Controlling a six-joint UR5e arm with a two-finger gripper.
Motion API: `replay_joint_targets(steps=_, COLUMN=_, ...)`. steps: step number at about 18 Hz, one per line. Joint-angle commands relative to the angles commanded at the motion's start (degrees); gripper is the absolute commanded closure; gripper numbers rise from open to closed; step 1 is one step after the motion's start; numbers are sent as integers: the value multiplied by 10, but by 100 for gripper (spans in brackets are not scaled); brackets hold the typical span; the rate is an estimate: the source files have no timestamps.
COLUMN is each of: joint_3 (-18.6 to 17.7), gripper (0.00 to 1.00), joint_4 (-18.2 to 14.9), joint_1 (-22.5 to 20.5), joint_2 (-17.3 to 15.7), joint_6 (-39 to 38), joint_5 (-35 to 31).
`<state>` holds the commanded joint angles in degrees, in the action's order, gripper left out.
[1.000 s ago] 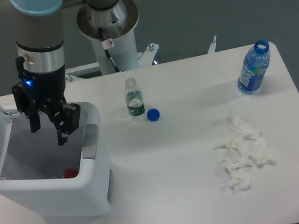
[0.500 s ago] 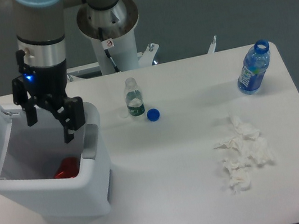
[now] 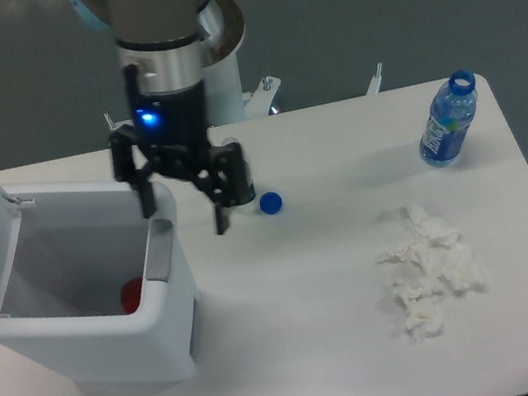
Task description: Place the cans in the trash can
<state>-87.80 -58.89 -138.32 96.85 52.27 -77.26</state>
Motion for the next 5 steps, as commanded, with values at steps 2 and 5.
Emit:
replay_joint_targets(steps=2, joint_3=1, gripper=0, joint_4=-1, joint_1=-18, joint_2=4, joint_6=51, joint_5=0)
replay_joint_targets(steps=5, joint_3=4, gripper=0, joint_4=-3, joint_1=-29, joint_2=10, joint_6=90, joint_5=-16)
